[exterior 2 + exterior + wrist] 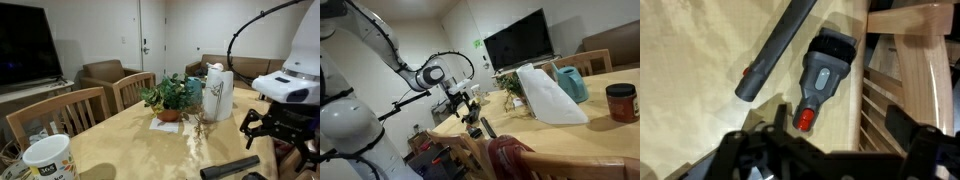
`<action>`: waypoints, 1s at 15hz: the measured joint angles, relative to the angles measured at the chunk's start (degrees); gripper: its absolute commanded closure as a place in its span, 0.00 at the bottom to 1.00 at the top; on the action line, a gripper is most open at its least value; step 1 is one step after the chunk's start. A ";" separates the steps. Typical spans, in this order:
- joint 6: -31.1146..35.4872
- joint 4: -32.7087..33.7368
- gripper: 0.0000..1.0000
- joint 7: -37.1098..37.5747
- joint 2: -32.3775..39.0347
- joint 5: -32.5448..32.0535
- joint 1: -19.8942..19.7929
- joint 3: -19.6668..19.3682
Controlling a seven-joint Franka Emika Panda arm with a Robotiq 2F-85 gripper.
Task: Move the grey gadget to the right
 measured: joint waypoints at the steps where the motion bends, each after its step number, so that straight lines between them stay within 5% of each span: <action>1: 0.00 0.03 0.00 0.00 0.49 0.00 -0.12 0.13; 15: -0.33 1.11 0.00 3.97 6.13 -0.74 -2.80 1.46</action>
